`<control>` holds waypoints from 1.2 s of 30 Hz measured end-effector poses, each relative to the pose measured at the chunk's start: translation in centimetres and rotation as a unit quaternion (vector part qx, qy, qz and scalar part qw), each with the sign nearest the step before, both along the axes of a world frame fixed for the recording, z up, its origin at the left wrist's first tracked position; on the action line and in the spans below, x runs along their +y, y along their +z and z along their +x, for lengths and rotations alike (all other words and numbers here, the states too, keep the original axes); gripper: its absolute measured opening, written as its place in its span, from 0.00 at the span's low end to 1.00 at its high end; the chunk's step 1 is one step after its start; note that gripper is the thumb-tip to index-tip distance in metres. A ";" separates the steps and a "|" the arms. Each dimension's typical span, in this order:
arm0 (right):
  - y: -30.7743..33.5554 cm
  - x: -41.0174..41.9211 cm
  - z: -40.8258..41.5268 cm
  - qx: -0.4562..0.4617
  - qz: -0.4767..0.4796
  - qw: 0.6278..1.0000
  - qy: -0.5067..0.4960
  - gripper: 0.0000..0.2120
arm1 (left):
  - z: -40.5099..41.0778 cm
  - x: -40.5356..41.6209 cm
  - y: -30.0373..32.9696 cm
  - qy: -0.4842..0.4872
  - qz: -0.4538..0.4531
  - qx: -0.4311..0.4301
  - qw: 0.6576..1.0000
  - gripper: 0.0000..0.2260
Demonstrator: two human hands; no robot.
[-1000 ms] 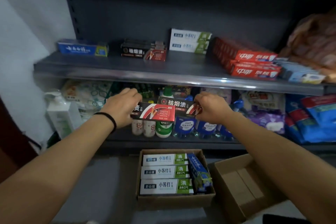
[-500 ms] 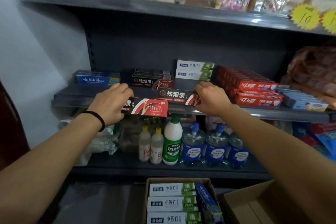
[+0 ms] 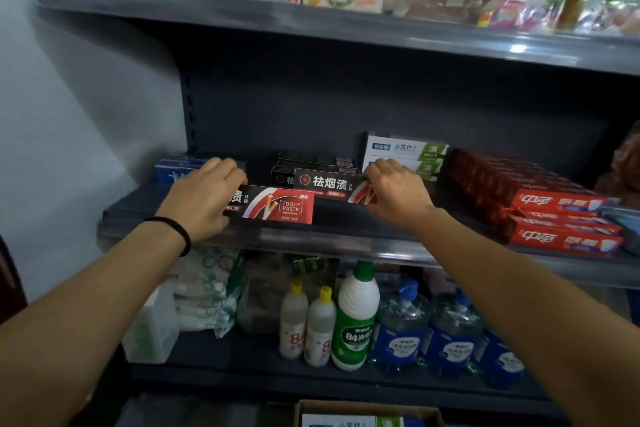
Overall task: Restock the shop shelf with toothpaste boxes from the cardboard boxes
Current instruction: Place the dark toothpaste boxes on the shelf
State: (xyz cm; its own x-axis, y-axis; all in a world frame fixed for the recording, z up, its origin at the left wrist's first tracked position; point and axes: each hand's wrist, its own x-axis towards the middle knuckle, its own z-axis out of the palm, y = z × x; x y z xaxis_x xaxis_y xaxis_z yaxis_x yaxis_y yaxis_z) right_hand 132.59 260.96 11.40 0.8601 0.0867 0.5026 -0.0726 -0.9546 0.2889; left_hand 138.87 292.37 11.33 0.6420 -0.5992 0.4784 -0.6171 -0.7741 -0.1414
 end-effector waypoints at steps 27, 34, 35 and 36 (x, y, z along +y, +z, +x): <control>-2.5 -0.6 8.9 0.110 0.061 0.991 0.036 0.23 | 7.9 -1.3 -2.8 0.000 -0.018 0.005 1.000 0.22; -2.0 -0.5 8.9 0.123 0.052 0.990 0.038 0.20 | 7.6 -1.6 -2.5 0.013 -0.017 0.014 1.000 0.24; -2.0 -0.4 9.1 0.122 0.052 0.991 0.036 0.20 | 7.6 -1.7 -2.5 0.013 -0.018 0.015 1.000 0.24; -2.0 -0.4 9.2 0.120 0.053 0.991 0.035 0.20 | 7.6 -1.7 -2.5 0.012 -0.019 0.016 1.000 0.24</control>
State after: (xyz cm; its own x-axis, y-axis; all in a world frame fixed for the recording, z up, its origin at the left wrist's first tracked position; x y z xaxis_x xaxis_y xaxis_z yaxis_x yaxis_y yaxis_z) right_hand 141.76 260.60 9.36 0.9496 0.1069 0.2947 0.0524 -0.9810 0.1870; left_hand 146.52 290.68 8.81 0.6715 -0.5655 0.4789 -0.6019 -0.7932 -0.0927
